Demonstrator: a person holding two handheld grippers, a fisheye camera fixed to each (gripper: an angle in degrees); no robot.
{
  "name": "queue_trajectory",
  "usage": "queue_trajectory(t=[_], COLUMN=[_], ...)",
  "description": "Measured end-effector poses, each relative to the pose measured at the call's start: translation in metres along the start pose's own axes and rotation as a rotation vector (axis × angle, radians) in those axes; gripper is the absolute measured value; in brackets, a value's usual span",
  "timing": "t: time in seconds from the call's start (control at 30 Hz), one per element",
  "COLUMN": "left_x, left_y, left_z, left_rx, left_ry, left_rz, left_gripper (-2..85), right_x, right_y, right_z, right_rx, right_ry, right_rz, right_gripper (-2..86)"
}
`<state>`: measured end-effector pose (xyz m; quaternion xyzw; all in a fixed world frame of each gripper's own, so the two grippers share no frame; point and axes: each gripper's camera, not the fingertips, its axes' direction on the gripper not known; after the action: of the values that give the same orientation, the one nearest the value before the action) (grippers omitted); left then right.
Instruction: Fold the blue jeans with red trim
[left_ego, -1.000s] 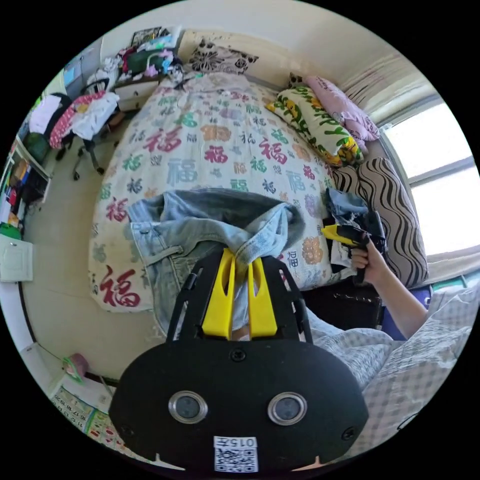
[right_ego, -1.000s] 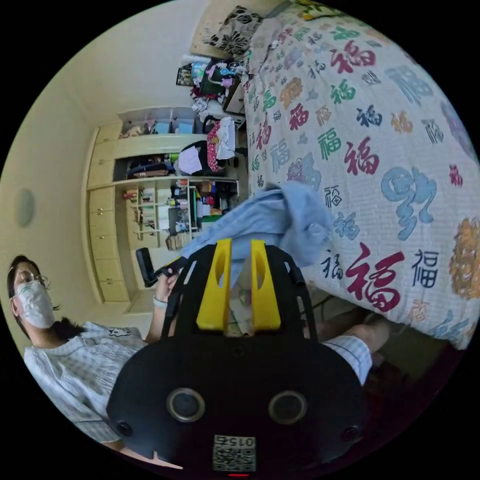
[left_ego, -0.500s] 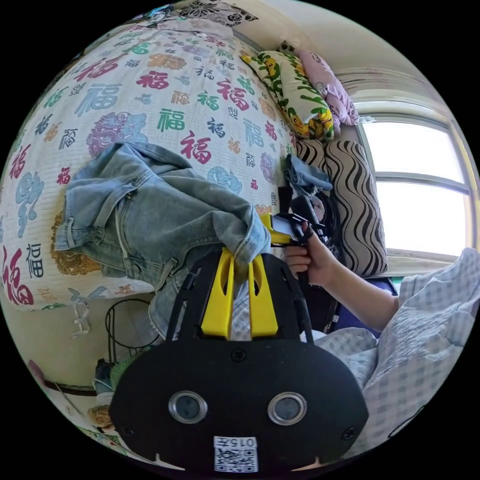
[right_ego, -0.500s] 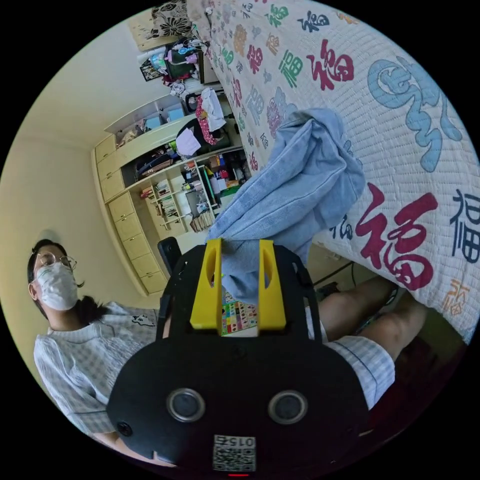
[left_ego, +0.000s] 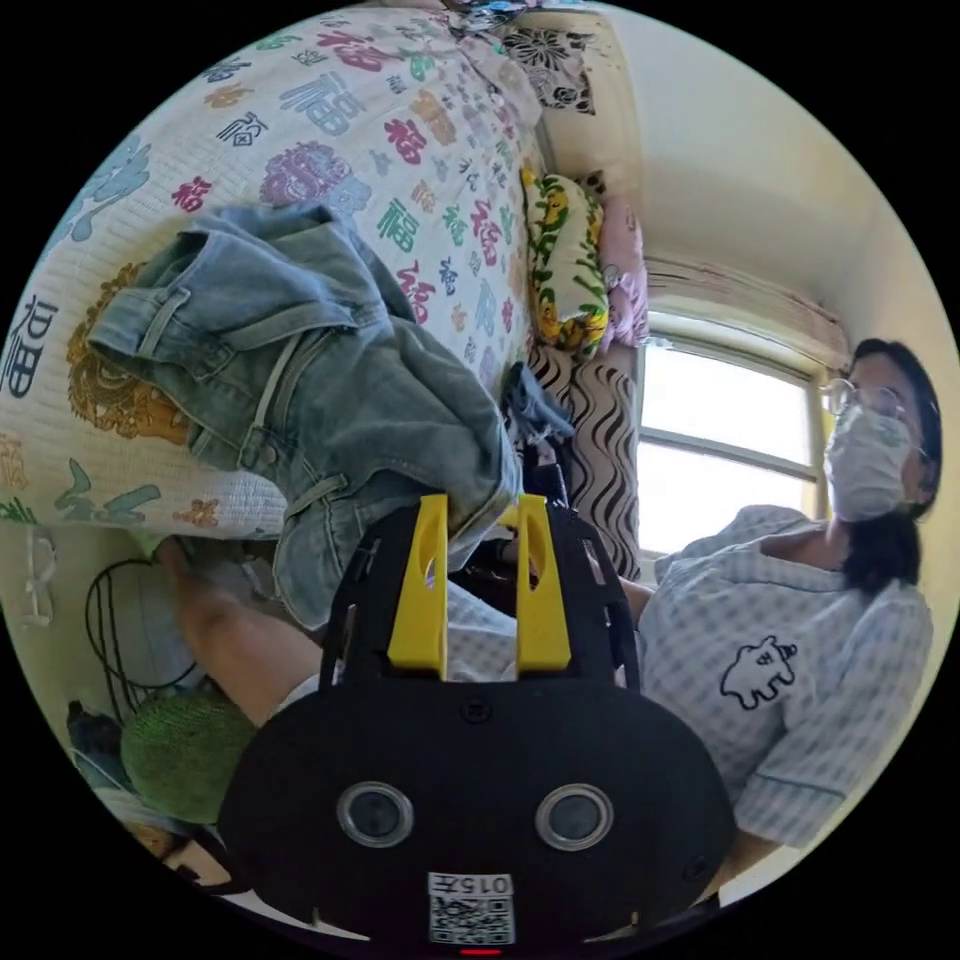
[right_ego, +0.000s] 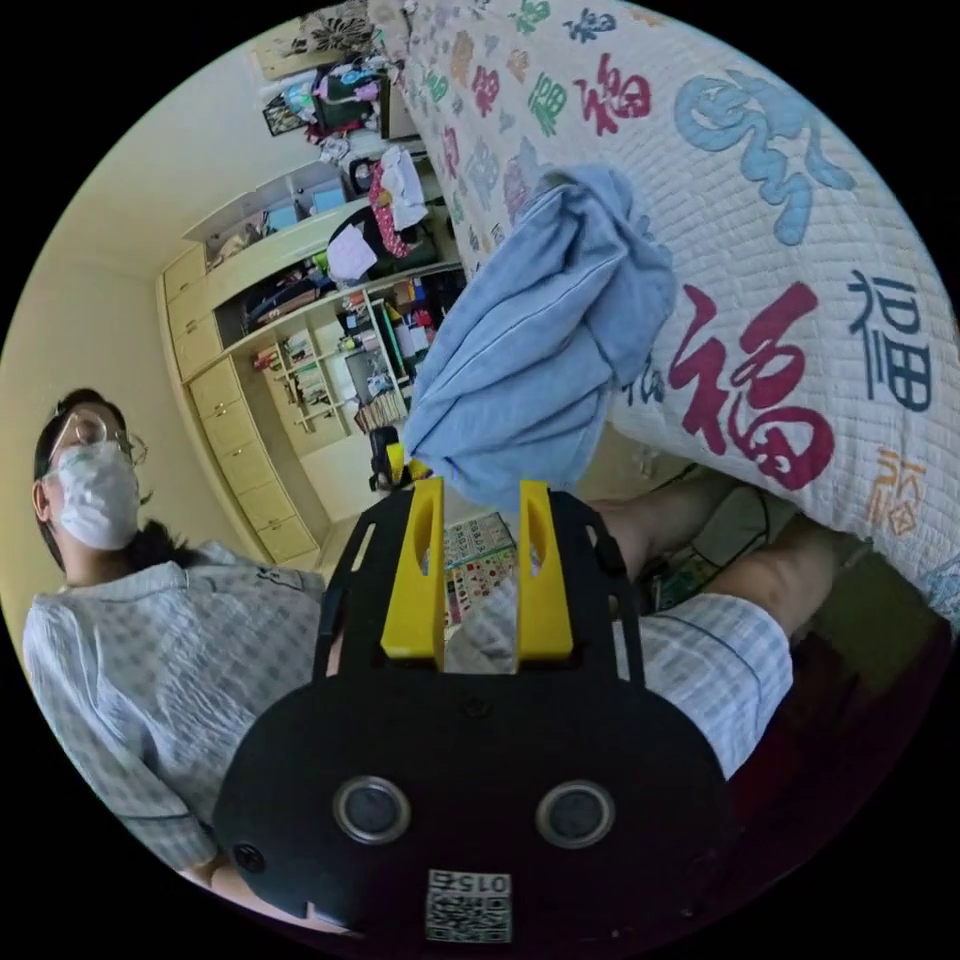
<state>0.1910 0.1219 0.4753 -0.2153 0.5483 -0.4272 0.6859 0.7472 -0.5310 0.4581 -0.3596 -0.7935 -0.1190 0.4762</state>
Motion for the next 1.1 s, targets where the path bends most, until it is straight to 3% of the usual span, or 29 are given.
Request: queue_trajectory(t=[0.17, 0.3, 0.37, 0.57, 0.67, 0.77, 0.8, 1.0, 1.1], left_x=[-0.008, -0.035, -0.054, -0.088, -0.082, -0.078, -0.079, -0.057, -0.049], left_y=[-0.026, -0.047, -0.057, -0.097, -0.119, -0.135, -0.140, -0.160, -0.165], left_z=[-0.052, -0.097, -0.112, -0.125, -0.121, -0.129, -0.132, -0.119, -0.105], left_rx=[0.221, 0.329, 0.318, 0.088, -0.055, -0.087, -0.100, -0.273, -0.340], left_ry=[0.188, -0.140, -0.235, -0.398, -0.452, -0.454, -0.391, -0.396, -0.398], left_rz=[0.038, -0.113, -0.192, -0.232, -0.131, -0.070, -0.068, 0.095, 0.120], left_gripper=[8.9, 10.7, 12.6, 16.5, 16.9, 16.6, 16.5, 16.6, 15.9], right_x=[-0.027, -0.001, 0.030, 0.090, 0.111, 0.127, 0.131, 0.152, 0.170], right_y=[-0.002, -0.002, 0.006, 0.048, 0.070, 0.084, 0.087, 0.091, 0.087], right_z=[0.083, 0.128, 0.138, 0.147, 0.138, 0.140, 0.140, 0.140, 0.145], right_rx=[-0.157, -0.133, -0.021, 0.195, 0.429, 0.521, 0.537, 0.628, 0.603], right_ry=[0.036, 0.092, 0.158, 0.322, 0.344, 0.436, 0.428, 0.438, 0.321], right_rz=[-0.111, -0.032, 0.102, 0.361, 0.376, 0.404, 0.414, 0.398, 0.387], right_gripper=[13.1, 13.6, 13.8, 16.1, 17.9, 18.5, 18.5, 16.2, 12.8])
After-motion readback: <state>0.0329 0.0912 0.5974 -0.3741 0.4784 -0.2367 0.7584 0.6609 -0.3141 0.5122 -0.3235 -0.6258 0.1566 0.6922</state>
